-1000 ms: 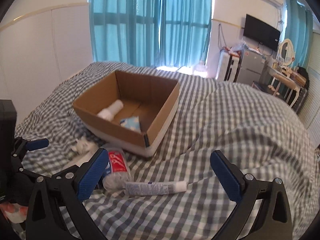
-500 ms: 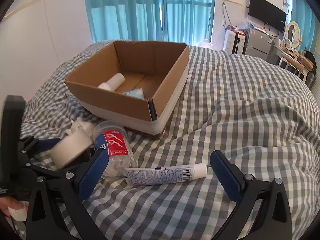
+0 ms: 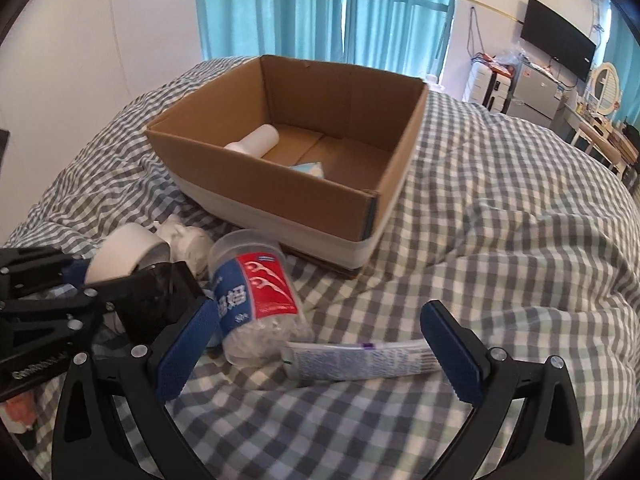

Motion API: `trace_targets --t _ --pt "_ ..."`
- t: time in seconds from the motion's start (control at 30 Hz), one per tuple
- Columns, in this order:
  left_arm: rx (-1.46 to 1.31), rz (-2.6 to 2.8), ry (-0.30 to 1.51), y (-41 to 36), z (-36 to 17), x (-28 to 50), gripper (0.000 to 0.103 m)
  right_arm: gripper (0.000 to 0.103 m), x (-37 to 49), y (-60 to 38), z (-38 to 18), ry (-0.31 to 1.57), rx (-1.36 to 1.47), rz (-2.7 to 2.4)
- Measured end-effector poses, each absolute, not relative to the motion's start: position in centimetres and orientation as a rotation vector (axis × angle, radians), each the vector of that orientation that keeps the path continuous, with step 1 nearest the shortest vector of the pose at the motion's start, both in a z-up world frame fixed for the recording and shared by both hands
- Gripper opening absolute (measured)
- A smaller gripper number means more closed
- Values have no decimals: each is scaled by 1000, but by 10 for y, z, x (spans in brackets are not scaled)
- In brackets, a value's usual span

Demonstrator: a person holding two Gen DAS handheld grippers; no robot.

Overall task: Organize objects
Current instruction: 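Grasp the white tape roll with left tool while right tool grasps swab jar, then carry tape roll and swab jar into the box and release both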

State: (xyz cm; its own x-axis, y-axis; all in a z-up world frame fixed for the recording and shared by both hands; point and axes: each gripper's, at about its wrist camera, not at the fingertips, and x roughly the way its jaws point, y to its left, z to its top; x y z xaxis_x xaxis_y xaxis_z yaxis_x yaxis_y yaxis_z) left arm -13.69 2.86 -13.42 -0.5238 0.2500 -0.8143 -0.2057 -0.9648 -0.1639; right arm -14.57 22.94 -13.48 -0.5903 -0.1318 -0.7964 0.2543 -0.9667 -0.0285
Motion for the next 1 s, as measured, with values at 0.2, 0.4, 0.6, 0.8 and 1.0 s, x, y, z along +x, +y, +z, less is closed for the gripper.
trace_targets --t 0.2,0.4,0.6,0.8,1.0 --pt "-1346 2563 -69 18 -122 -143 25 91 -163 204 -154 254 1375 -2535" --pt "-1351 2573 -61 11 -120 -145 25 65 -167 193 -171 261 1430 -2446" --pt "-1341 2586 -48 11 -115 -139 25 63 -151 195 -156 290 1385 -2509" --pt "-1285 2652 33 17 -101 -129 25 58 -130 203 -124 297 1308 -2623" --pt "-1208 2713 77 19 -80 -115 25 57 -109 216 -98 261 1261 -2684"
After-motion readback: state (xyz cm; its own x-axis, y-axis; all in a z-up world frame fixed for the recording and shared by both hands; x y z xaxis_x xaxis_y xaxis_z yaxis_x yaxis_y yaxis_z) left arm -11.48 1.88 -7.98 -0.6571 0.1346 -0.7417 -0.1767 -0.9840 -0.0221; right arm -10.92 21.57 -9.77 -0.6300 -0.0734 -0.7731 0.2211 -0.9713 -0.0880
